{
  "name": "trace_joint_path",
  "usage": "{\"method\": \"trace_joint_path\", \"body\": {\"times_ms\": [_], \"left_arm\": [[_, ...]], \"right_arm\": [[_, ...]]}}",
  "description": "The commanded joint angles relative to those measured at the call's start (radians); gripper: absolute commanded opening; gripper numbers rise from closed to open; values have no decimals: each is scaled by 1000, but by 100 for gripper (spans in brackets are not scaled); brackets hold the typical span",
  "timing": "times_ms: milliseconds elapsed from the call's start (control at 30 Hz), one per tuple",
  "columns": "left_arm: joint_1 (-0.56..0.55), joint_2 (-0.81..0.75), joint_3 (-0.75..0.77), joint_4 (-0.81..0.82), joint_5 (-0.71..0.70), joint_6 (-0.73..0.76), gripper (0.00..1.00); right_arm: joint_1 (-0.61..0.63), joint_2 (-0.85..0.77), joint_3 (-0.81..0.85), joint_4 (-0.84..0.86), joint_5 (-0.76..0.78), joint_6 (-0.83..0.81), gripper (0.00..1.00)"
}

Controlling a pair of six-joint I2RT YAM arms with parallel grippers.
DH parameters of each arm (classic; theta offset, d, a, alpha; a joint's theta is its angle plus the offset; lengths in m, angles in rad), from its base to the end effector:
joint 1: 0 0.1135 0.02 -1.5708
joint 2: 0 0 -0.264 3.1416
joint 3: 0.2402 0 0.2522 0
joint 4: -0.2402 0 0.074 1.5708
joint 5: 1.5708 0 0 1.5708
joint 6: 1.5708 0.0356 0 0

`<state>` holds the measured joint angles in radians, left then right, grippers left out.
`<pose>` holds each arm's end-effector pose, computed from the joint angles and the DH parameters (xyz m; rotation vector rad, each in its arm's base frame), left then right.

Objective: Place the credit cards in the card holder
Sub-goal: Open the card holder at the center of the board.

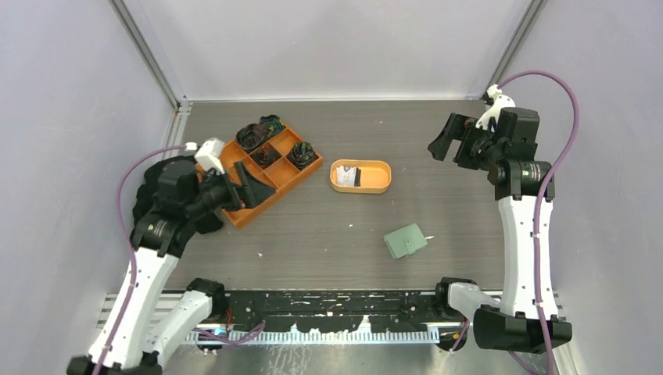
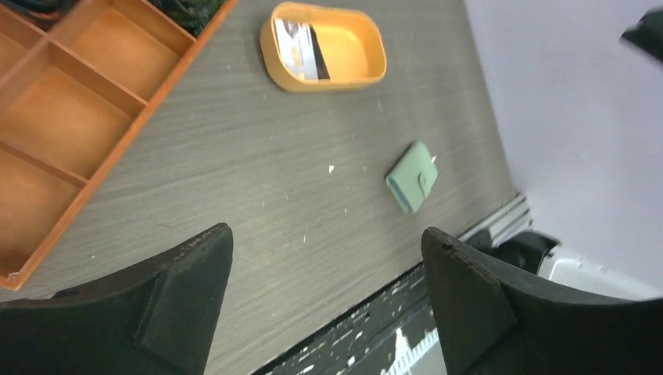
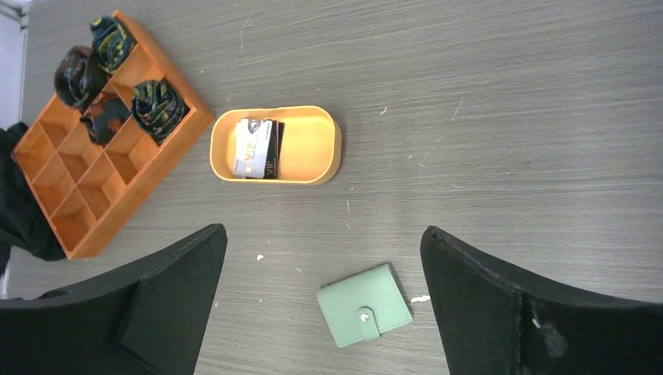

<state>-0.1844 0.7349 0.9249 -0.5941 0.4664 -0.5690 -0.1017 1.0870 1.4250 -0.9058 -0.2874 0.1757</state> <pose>0.1451 -0.0434 0.3541 -0.0755 2.0519 -0.9405 0.1996 -0.0102 0.4269 0.1269 2.1288 0.3505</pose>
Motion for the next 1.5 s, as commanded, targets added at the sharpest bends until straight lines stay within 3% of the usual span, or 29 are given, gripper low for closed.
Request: {"method": "trace_joint_path", "body": {"times_ms": [0,133,233,500,633,867,1200,1300,1467], "left_arm": [[-162,93,72,-20,-151,69,90],[-265,145,45,57,-187,86,93],[-309,135,3,113,-210,101,97],[-350,35,-89,191,-279,170,99],[-354,77,-48,163,-311,215,99],[-356,212,126,13,-332,346,100],[-345,111,-55,77,-398,402,93],[-345,56,-97,103,-400,413,92],[-345,-2,-136,131,-407,422,92]], "right_arm": [[-21,17,32,65,40,79,99],[-32,38,7,123,-10,79,100],[-37,42,-52,221,-129,49,99],[-42,116,-198,368,-562,-112,99],[-43,206,-214,426,-658,-113,100],[-43,235,-257,444,-395,-272,99],[13,324,-299,256,-273,-577,99],[95,381,-305,147,-233,-719,98],[208,400,-350,-213,-401,-1248,93]]}}
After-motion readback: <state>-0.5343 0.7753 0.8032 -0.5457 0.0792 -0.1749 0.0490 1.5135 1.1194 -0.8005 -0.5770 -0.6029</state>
